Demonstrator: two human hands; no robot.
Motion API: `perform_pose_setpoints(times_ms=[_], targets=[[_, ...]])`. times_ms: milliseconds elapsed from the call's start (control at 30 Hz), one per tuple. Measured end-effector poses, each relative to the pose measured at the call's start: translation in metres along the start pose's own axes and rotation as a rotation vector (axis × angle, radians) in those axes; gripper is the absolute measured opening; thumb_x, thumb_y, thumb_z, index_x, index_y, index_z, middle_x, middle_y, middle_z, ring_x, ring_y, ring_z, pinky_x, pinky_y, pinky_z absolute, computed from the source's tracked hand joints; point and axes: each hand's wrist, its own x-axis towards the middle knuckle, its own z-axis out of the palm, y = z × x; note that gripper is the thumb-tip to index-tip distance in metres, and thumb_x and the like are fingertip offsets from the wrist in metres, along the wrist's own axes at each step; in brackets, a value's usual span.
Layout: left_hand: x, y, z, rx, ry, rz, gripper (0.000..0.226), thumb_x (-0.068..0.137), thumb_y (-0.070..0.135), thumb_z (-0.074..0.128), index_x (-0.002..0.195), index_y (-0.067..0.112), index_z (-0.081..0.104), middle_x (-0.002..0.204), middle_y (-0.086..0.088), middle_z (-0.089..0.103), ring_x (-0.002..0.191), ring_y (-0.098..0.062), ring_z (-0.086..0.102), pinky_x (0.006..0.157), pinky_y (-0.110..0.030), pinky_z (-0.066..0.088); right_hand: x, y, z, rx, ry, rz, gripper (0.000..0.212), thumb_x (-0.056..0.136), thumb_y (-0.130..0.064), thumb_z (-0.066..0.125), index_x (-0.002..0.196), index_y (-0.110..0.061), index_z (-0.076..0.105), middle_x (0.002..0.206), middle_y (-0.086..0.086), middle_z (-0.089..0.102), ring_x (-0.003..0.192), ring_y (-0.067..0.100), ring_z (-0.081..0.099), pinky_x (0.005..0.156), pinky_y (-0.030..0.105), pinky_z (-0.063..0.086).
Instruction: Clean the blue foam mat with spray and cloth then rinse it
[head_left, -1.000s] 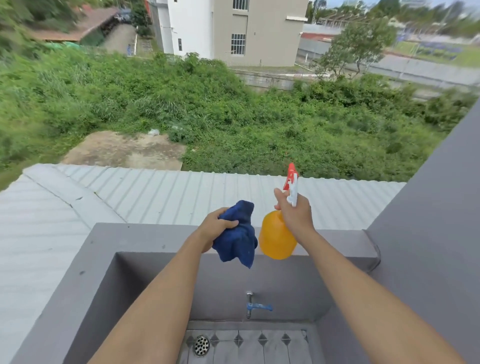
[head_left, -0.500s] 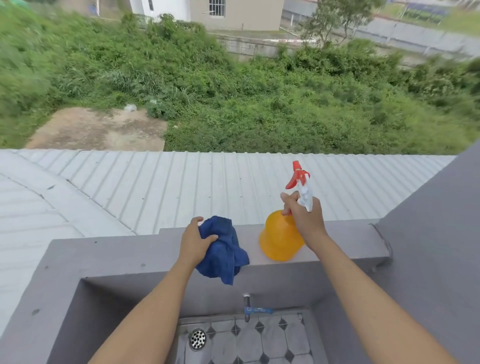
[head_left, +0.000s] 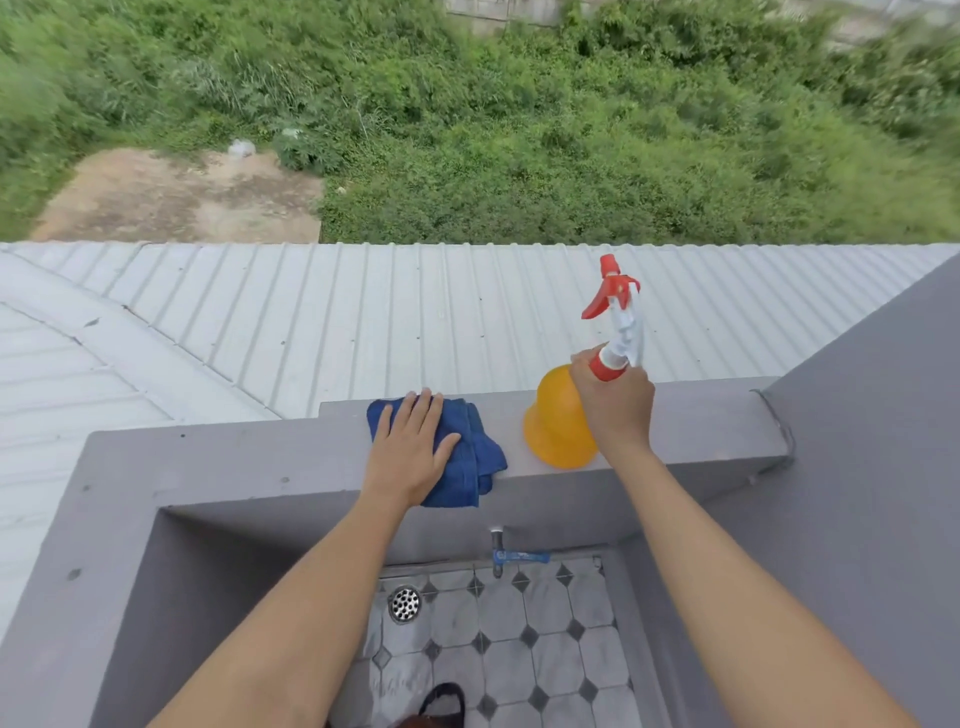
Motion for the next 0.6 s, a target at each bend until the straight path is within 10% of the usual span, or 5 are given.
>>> perform_pose_setpoints(times_ms=[300, 433, 600], targets=[[-0.001, 0.000, -0.006, 0.026, -0.071, 0.008, 0.068, 0.099, 0.054, 0.019, 0.155, 0.016, 0.009, 0.162, -0.002, 0.010, 0.150, -0.021, 0.007, 0.120, -0.041, 0.002, -0.003, 0.007, -0.001, -0.088, -0.030, -0.048, 0.035, 0.082, -0.037, 0.071, 0.107, -0.013, 0.064, 0.090, -0.006, 0.064, 0.080, 0.010, 0.060, 0.062, 0.010, 0.039], [-0.010, 0.007, -0.027, -0.008, -0.078, 0.005, 0.069, 0.099, 0.053, 0.026, 0.155, 0.016, 0.008, 0.163, -0.003, 0.007, 0.150, -0.023, 0.005, 0.121, -0.041, 0.005, -0.023, 0.009, -0.020, -0.129, -0.182, -0.077, 0.075, 0.075, -0.051, 0.076, 0.137, -0.024, 0.043, 0.117, -0.010, 0.052, 0.105, 0.010, 0.047, 0.087, 0.029, 0.041], [-0.044, 0.023, -0.070, 0.032, -0.040, 0.000, 0.070, 0.100, 0.054, 0.021, 0.155, 0.016, 0.001, 0.163, -0.003, 0.001, 0.150, -0.022, 0.001, 0.121, -0.038, 0.003, -0.051, 0.019, -0.062, -0.244, -0.212, -0.132, 0.067, 0.090, -0.057, 0.054, 0.144, -0.021, 0.038, 0.147, 0.000, 0.046, 0.132, 0.022, 0.044, 0.103, 0.042, 0.040]])
